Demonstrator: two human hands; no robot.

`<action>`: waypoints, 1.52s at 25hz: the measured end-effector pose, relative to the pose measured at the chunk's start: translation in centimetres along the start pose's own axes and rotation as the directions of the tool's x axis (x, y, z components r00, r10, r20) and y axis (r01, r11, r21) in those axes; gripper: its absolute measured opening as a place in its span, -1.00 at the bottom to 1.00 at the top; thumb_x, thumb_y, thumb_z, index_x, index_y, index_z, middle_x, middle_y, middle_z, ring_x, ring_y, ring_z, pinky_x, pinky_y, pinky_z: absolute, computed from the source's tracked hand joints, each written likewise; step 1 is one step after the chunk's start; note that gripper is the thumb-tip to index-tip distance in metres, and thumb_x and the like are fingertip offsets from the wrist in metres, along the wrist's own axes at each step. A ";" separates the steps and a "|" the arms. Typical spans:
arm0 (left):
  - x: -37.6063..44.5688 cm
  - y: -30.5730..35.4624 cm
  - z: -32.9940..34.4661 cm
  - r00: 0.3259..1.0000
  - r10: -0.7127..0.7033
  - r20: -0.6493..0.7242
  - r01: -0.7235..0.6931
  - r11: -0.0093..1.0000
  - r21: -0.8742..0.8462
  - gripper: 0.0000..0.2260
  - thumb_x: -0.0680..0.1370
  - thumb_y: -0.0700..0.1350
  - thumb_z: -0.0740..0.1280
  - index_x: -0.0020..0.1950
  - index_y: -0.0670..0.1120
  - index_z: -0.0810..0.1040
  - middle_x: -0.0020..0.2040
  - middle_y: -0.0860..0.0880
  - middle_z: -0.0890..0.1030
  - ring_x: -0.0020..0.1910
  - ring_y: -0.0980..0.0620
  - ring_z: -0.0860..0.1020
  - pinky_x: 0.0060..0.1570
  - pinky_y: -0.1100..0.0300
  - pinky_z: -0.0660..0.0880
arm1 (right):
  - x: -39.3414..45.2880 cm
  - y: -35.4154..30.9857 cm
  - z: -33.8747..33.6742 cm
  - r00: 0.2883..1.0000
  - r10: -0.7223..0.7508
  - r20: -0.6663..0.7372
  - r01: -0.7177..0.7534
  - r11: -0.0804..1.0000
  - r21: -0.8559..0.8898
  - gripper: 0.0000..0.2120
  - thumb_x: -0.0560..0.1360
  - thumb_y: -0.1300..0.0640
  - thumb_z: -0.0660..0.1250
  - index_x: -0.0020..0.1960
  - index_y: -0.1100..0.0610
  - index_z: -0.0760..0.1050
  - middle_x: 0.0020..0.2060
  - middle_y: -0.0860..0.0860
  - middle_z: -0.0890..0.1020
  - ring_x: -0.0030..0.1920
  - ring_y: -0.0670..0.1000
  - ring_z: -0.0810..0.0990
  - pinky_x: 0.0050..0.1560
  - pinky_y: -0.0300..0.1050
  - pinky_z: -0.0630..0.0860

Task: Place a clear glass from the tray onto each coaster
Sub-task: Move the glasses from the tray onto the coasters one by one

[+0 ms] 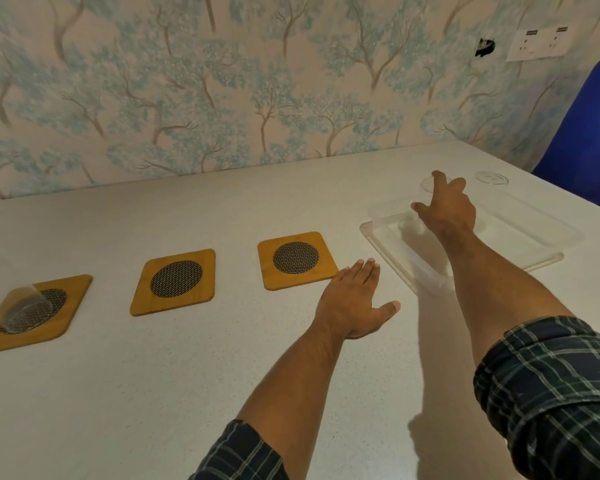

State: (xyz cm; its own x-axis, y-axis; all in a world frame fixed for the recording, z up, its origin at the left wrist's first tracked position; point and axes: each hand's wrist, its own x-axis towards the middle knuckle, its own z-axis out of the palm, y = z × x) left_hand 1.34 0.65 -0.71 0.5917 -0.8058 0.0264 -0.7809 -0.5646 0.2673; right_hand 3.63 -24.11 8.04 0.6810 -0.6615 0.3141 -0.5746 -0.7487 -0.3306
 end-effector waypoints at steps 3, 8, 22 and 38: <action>-0.2 0.0 0.0 1.000 0.002 -0.007 -0.002 1.000 -0.006 -0.25 0.67 0.32 0.02 0.69 -0.12 -0.06 0.71 -0.05 -0.07 0.68 0.00 -0.11 0.62 0.03 -0.16 | -1.1 -0.7 -0.2 0.989 -0.097 -0.111 0.095 0.995 -0.024 -0.33 0.52 -0.06 0.45 0.51 0.03 0.22 0.29 0.26 0.39 0.06 0.30 0.58 0.01 0.14 0.55; -1.4 0.5 -0.5 1.000 -0.027 0.008 0.027 1.000 -0.009 -0.13 0.52 0.41 -0.25 0.69 -0.10 -0.04 0.71 -0.06 -0.04 0.68 -0.04 -0.07 0.60 0.03 -0.15 | -2.5 -3.9 -1.3 0.922 -0.244 -0.300 0.250 0.968 -0.021 -0.34 0.50 -0.07 0.46 0.50 0.04 0.28 0.29 0.26 0.45 0.03 0.31 0.59 0.03 0.15 0.54; -14.7 -13.1 -5.9 0.746 -0.270 -0.608 0.306 0.951 -0.046 -0.56 0.65 0.11 0.23 0.46 -0.08 0.42 0.40 -0.09 0.53 0.36 -0.09 0.47 0.40 -0.06 0.42 | -11.2 -22.4 3.3 0.738 -0.584 -0.338 0.674 0.671 0.310 -0.28 0.43 -0.39 0.36 0.41 0.04 0.39 0.12 0.07 0.57 -0.14 0.15 0.65 -0.23 0.02 0.60; -25.9 -22.6 -6.7 0.553 -0.792 -0.258 0.821 0.572 0.006 -0.14 0.60 0.43 -0.08 0.69 -0.14 -0.09 0.71 -0.12 -0.06 0.68 -0.11 -0.08 0.63 -0.05 -0.07 | -20.8 -35.7 8.0 0.688 -0.726 0.009 0.644 0.616 0.454 -0.31 0.50 -0.33 0.31 0.49 0.00 0.25 0.34 0.12 0.42 0.12 0.22 0.61 -0.03 0.05 0.58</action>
State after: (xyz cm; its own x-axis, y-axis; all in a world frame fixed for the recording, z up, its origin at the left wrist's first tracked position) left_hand 5.04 35.52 -0.97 0.9976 0.0473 0.0512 0.0380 -0.9849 0.1689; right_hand 13.62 16.71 6.15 0.8897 0.0892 0.4477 0.2908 -0.8668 -0.4052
